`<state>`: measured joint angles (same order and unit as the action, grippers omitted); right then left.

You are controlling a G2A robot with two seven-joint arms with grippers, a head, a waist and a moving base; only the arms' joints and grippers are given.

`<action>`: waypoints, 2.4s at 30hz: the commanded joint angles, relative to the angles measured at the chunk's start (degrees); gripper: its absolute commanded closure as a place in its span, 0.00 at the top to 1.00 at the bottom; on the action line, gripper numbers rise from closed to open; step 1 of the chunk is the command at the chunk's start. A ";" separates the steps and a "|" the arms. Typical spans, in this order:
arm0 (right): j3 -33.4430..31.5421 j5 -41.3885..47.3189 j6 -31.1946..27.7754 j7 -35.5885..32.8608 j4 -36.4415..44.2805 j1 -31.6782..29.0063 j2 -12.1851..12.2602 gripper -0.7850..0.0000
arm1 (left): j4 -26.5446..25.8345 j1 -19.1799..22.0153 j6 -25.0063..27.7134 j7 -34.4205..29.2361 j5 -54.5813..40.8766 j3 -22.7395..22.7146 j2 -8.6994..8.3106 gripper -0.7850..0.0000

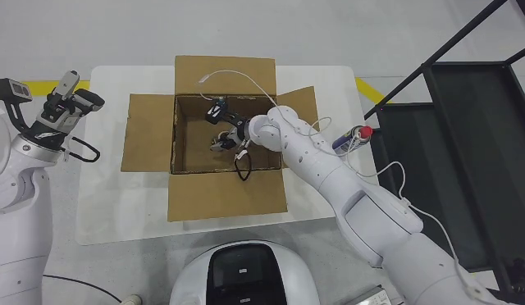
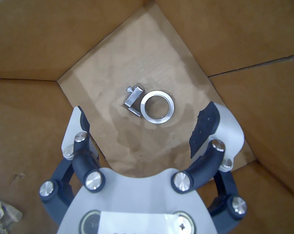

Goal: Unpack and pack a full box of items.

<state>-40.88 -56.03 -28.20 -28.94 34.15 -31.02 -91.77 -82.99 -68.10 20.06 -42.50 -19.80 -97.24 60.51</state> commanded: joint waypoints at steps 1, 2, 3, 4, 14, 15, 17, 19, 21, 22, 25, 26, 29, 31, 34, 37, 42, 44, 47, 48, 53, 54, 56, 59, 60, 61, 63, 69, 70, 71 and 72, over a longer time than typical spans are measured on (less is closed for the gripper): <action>0.12 -0.10 0.81 0.73 -0.74 0.11 -0.26 0.54 | 0.00 0.00 0.00 0.00 0.00 0.00 0.00 1.00; 0.11 0.00 1.30 1.23 -1.13 0.15 -0.40 0.49 | 0.00 0.00 0.00 0.00 0.00 0.00 0.00 1.00; 0.16 0.02 1.59 1.59 -1.49 0.20 -0.54 0.49 | 0.00 0.00 0.00 0.00 0.00 0.00 0.00 1.00; 0.15 -0.02 2.34 1.93 -2.03 0.29 -0.66 0.48 | 0.00 0.00 0.00 0.00 0.00 0.00 0.00 1.00; 1.16 -1.22 6.74 2.94 -5.58 0.53 -2.09 0.43 | 0.00 0.00 0.00 0.00 0.00 0.00 0.00 1.00; 1.27 -1.21 7.03 3.16 -5.95 0.56 -2.32 0.42 | 0.00 0.00 0.00 0.00 0.00 0.00 0.00 1.00; 1.51 -1.36 7.45 3.38 -6.40 0.66 -2.68 0.39 | 0.00 0.00 0.00 0.00 0.00 0.00 0.00 1.00; 1.88 -1.73 7.70 3.31 -6.85 0.78 -3.05 0.37 | 0.00 0.00 0.00 0.00 0.00 0.00 0.00 1.00; 2.23 -2.05 7.73 3.25 -7.32 0.94 -3.41 0.37 | 0.00 0.00 0.00 0.00 0.00 0.00 0.00 1.00; 2.48 -2.43 7.79 3.04 -7.59 1.09 -3.60 0.36 | 0.00 0.00 0.00 0.00 0.00 0.00 0.00 1.00; 2.74 -2.51 7.86 3.24 -8.35 1.38 -4.11 0.33 | 0.00 0.00 0.00 0.00 0.00 0.00 0.00 1.00; 2.81 -2.60 7.89 3.31 -8.65 1.50 -4.26 0.32 | 0.00 0.00 0.00 0.00 0.00 0.00 0.00 1.00; 3.18 -3.24 8.68 3.05 -9.55 1.87 -4.72 0.27 | 0.00 0.00 0.00 0.00 0.00 0.00 0.00 1.00; 3.21 -3.19 9.13 3.00 -10.22 2.02 -5.01 0.25 | 0.00 0.00 0.00 0.00 0.00 0.00 0.00 1.00; 3.30 -3.24 9.63 2.96 -10.97 2.28 -5.44 0.24 | 0.00 0.00 0.00 0.00 0.00 0.00 0.00 1.00; 3.40 -3.26 9.87 2.91 -11.68 2.43 -5.85 0.21 | 0.00 0.00 0.00 0.00 0.00 0.00 0.00 1.00; 3.51 -3.04 9.79 2.60 -12.84 2.67 -6.56 0.18 | 0.00 0.00 0.00 0.00 0.00 0.00 0.00 1.00; 3.53 -3.03 9.70 2.66 -13.34 2.78 -6.79 0.10 | 0.00 0.00 0.00 0.00 0.00 0.00 0.00 1.00; 3.47 -3.00 9.65 2.89 -13.95 3.10 -7.08 0.00 | 0.00 0.00 0.00 0.00 0.00 0.00 0.00 1.00; 3.44 -3.06 9.57 2.92 -14.11 3.28 -7.12 0.00 | 0.00 0.00 0.00 0.00 0.00 0.00 0.00 1.00; 3.11 -3.61 9.44 3.20 -14.83 4.02 -6.99 0.00 | 0.00 0.00 0.00 0.00 0.00 0.00 0.00 1.00; 2.98 -3.68 9.38 3.33 -14.85 4.11 -6.90 0.00 | 0.00 0.00 0.00 0.00 0.00 0.00 0.00 1.00; 2.67 -3.77 9.07 3.86 -14.55 4.25 -6.66 0.00 | 0.00 0.00 0.00 0.00 0.00 0.00 0.00 1.00; 2.15 -3.83 7.74 3.94 -13.72 4.24 -6.14 0.00 | 0.00 0.00 0.00 0.00 0.00 0.00 0.00 1.00; 1.88 -3.72 7.15 4.08 -13.35 4.18 -5.92 0.00 | 0.00 0.00 0.00 0.00 0.00 0.00 0.00 1.00; 1.66 -3.76 6.42 4.25 -12.86 4.12 -5.66 0.00 | 0.00 0.00 0.00 0.00 0.00 0.00 0.00 1.00; 1.10 -3.77 4.48 5.27 -11.48 3.83 -5.05 0.00 | 0.00 0.00 0.00 0.00 0.00 0.00 0.00 1.00; -0.82 -4.45 -0.17 5.44 -7.01 2.40 -2.76 0.00 | 0.00 0.00 0.00 0.00 0.00 0.00 0.00 1.00; -1.32 -4.44 -0.88 5.56 -5.99 2.06 -2.30 0.00 | 0.00 0.00 0.00 0.00 0.00 0.00 0.00 1.00; -1.87 -4.51 -1.69 5.69 -4.91 1.66 -1.78 0.00 | 0.00 0.00 0.00 0.00 0.00 0.00 0.00 1.00; -2.52 -4.52 -2.52 5.88 -3.71 1.19 -1.22 0.00 | 0.00 0.00 0.00 0.00 0.00 0.00 0.00 1.00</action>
<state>-42.79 -60.54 -29.94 -23.23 29.32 -29.42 -93.51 -82.99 -68.10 20.06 -42.50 -19.80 -97.24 60.51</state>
